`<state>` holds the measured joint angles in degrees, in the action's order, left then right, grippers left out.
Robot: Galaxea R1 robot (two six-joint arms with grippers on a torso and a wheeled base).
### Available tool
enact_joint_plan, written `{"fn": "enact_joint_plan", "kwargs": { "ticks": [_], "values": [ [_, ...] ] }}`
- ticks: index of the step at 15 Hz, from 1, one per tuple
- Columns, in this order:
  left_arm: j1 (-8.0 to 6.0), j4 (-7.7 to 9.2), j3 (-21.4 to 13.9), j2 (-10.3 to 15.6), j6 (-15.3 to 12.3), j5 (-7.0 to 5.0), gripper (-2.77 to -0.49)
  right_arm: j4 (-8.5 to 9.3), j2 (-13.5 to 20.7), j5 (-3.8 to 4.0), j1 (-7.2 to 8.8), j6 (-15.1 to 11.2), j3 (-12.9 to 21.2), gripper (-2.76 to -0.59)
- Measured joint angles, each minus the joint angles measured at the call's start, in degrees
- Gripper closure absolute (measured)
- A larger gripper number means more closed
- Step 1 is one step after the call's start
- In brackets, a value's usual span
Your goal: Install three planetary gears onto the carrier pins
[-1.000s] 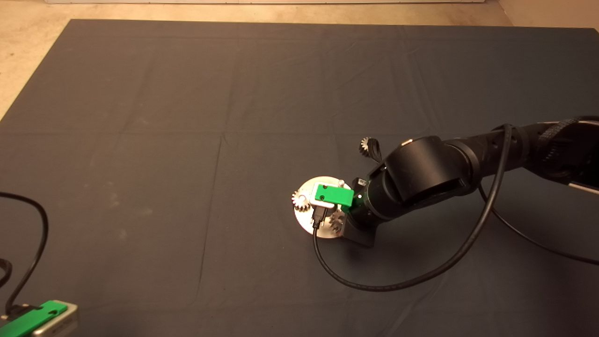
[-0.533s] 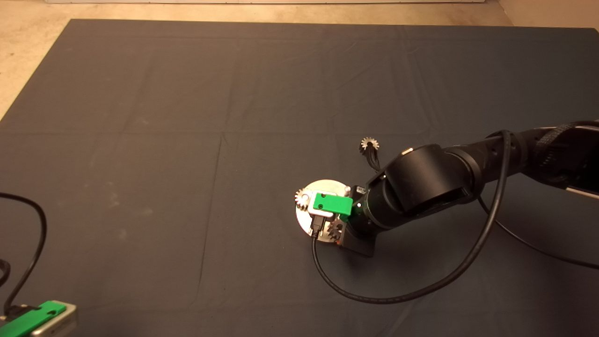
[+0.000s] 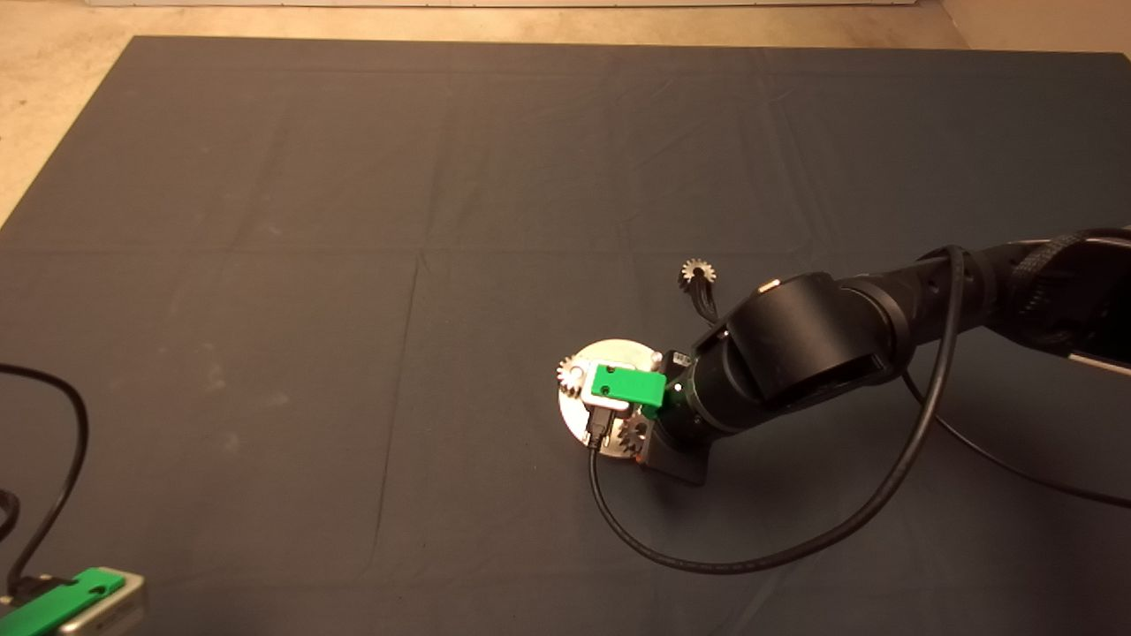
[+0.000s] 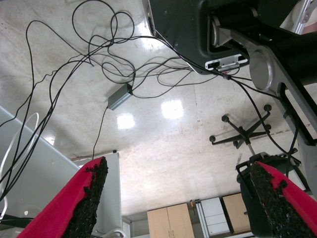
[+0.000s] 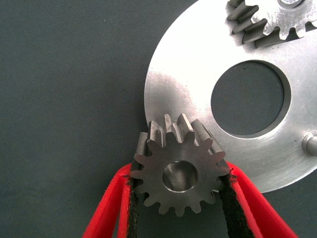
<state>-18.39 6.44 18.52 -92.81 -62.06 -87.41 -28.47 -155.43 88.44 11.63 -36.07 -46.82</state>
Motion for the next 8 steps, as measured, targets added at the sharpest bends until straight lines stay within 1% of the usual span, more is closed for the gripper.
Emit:
{"fn": "enact_joint_plan", "kwargs": {
  "ticks": [8],
  "values": [
    [0.0,0.01,0.0,-0.02,0.02,0.0,-2.04,0.35,-0.28,-0.16,0.15,-0.17,0.0,-0.95]
  ]
}}
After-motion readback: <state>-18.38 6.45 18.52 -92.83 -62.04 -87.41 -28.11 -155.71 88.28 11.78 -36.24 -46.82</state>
